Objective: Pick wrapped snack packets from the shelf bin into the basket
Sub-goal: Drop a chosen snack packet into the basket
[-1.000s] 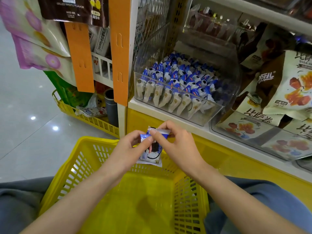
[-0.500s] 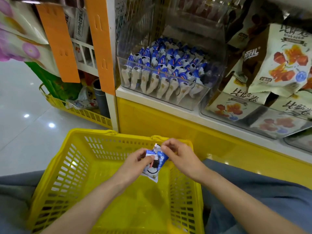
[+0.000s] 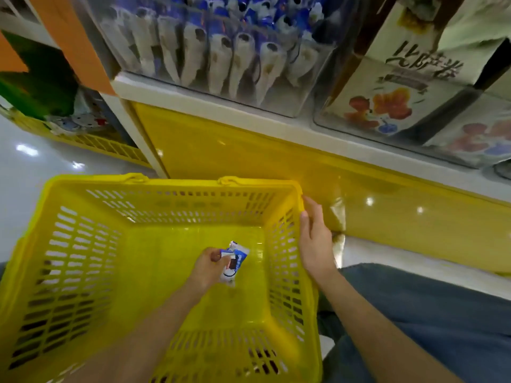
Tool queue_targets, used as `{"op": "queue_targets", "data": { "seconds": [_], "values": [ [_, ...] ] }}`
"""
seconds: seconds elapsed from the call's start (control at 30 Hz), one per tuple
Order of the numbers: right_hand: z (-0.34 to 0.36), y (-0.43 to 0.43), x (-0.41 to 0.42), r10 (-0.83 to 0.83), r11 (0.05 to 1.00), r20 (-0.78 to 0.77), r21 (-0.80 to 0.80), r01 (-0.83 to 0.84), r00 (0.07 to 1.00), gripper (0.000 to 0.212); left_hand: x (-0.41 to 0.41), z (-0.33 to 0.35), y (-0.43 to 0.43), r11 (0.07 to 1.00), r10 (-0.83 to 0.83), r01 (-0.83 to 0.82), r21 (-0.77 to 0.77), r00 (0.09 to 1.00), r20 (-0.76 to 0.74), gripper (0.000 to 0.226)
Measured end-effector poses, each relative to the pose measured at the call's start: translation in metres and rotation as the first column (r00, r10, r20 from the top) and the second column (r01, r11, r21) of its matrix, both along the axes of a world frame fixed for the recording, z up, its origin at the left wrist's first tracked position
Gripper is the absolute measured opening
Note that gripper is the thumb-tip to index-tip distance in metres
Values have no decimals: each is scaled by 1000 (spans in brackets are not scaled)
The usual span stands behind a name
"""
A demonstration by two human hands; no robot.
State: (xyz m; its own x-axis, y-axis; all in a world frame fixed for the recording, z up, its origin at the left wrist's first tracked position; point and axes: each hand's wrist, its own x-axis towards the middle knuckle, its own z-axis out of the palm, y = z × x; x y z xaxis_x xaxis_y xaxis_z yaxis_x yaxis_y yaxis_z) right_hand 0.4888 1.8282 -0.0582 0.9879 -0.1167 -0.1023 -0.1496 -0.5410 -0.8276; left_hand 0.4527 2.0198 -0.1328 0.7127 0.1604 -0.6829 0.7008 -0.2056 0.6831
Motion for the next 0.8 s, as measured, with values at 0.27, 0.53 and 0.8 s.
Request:
{"op": "queue_targets", "data": {
  "seconds": [0.27, 0.53, 0.8],
  "values": [
    [2, 1, 1, -51, 996, -34, 74, 54, 998, 27, -8, -54, -8, 985, -155, 158, 65, 987, -51, 26],
    [2, 0, 2, -68, 992, -80, 105, 76, 994, 30, -4, -75, 3, 860, -339, 345, 376, 937, -84, 30],
    [5, 1, 0, -46, 999, -14, 18, 46, 999, 31, 42, -8, 10, 845, -427, 323, 425, 887, 176, 40]
  ]
}}
